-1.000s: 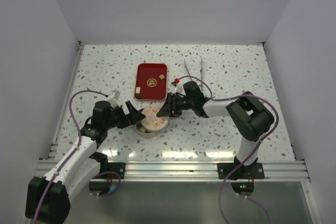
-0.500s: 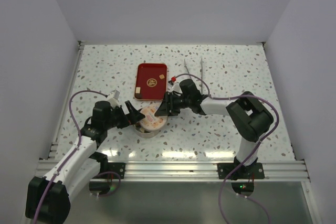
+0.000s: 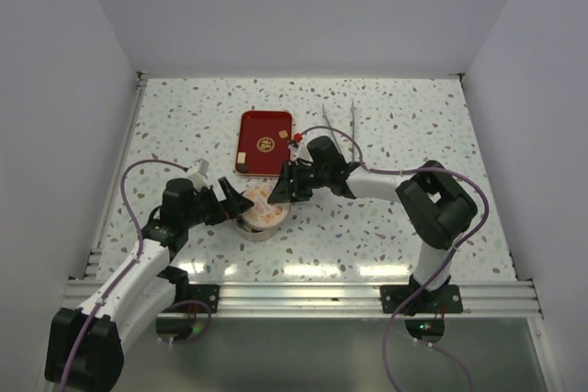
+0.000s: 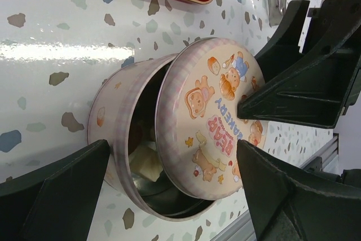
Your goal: Pack the chocolate
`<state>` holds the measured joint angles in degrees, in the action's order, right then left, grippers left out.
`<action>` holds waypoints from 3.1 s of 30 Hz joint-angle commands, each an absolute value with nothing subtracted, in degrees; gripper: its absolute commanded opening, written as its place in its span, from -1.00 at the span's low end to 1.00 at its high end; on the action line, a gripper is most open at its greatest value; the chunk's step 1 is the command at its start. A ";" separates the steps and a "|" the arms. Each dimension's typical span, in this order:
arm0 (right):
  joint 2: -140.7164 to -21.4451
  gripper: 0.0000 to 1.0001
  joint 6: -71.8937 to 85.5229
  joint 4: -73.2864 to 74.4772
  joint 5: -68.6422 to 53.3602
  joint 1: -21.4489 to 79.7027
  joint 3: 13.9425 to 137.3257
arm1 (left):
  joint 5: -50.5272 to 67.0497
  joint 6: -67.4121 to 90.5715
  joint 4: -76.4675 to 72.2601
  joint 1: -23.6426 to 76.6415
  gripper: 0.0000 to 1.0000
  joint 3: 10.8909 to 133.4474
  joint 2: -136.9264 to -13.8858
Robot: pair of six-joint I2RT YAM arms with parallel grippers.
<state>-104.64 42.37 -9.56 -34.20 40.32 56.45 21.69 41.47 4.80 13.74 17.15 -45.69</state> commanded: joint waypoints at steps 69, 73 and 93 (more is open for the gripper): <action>-108.02 0.16 33.84 9.49 -24.61 51.24 71.46 | 30.41 48.87 -7.56 15.29 1.00 14.59 -46.06; -107.93 0.16 33.66 9.75 -24.35 51.24 71.63 | 29.62 47.99 -5.10 15.29 0.90 14.50 -45.35; -107.67 0.16 33.57 10.20 -23.91 51.33 71.63 | 20.13 47.11 5.45 15.38 1.00 17.23 -38.76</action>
